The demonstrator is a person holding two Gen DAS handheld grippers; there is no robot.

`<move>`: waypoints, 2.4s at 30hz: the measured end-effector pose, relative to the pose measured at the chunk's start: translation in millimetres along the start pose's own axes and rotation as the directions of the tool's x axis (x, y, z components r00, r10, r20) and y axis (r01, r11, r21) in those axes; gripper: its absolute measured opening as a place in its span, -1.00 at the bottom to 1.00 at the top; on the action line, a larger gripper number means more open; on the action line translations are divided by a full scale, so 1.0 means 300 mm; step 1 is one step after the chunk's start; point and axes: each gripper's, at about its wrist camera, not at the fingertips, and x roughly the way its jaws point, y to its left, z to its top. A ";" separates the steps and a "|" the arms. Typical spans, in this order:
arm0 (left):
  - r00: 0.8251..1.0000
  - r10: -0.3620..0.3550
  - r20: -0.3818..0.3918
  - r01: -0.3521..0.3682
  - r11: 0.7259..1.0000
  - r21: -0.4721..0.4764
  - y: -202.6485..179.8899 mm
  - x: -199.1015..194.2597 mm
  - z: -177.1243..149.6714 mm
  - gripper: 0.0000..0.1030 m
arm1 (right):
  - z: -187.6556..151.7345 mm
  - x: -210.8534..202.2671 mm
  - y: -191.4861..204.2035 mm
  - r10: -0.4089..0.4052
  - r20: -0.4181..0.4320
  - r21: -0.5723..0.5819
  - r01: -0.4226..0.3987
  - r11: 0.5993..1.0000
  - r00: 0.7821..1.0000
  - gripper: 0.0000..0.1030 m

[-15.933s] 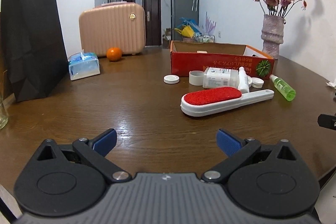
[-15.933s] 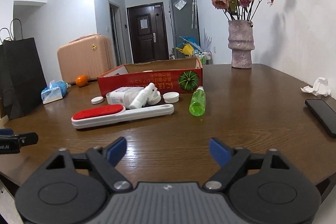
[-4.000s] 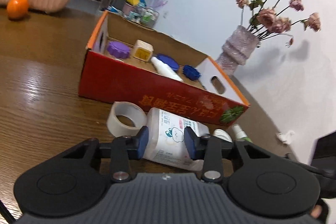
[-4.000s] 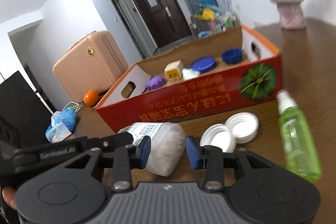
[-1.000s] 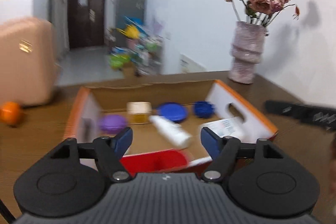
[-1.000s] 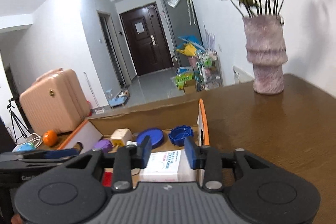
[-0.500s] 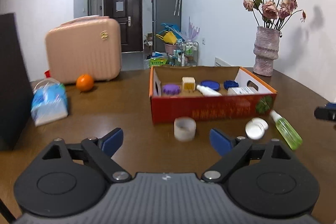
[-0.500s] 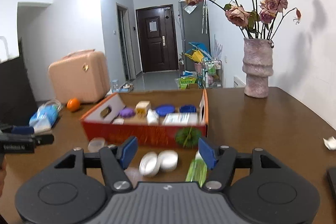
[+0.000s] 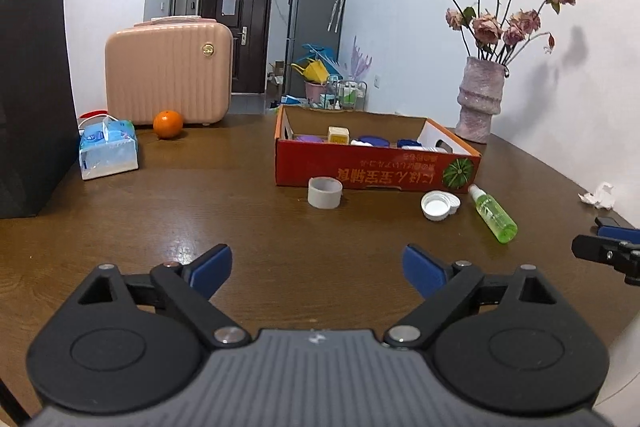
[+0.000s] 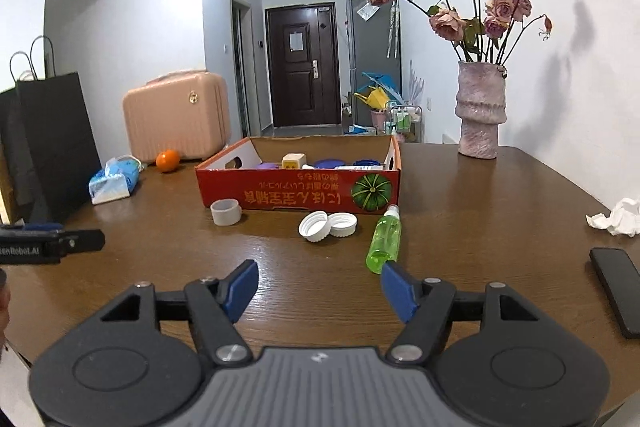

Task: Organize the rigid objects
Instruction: 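Withdraw both tools from the box toward the tape roll and green bottle, then grasp the tape roll with the left tool while the right grasps the green spray bottle, then lower the tape roll and green bottle into the red box and open both tools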

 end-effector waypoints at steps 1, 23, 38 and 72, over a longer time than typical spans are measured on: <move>1.000 -0.004 -0.004 0.004 1.000 0.002 -0.002 0.004 0.000 0.82 | -0.001 0.002 -0.001 0.000 -0.004 0.005 0.000 1.000 1.000 0.29; 0.984 -0.005 -0.178 0.014 0.999 0.045 -0.024 0.720 0.191 0.40 | 0.122 0.606 -0.196 -0.094 -0.175 0.044 0.104 0.994 0.980 -0.25; 0.987 0.013 -0.162 -0.002 0.997 0.071 -0.047 0.829 0.199 -0.17 | 0.116 0.751 -0.237 -0.132 -0.210 0.029 0.141 0.990 0.969 -0.41; 0.984 -0.165 -0.068 0.163 0.986 -0.030 -0.008 0.659 0.466 -0.16 | 0.464 0.628 -0.017 0.146 -0.082 -0.056 -0.151 0.987 0.986 -0.41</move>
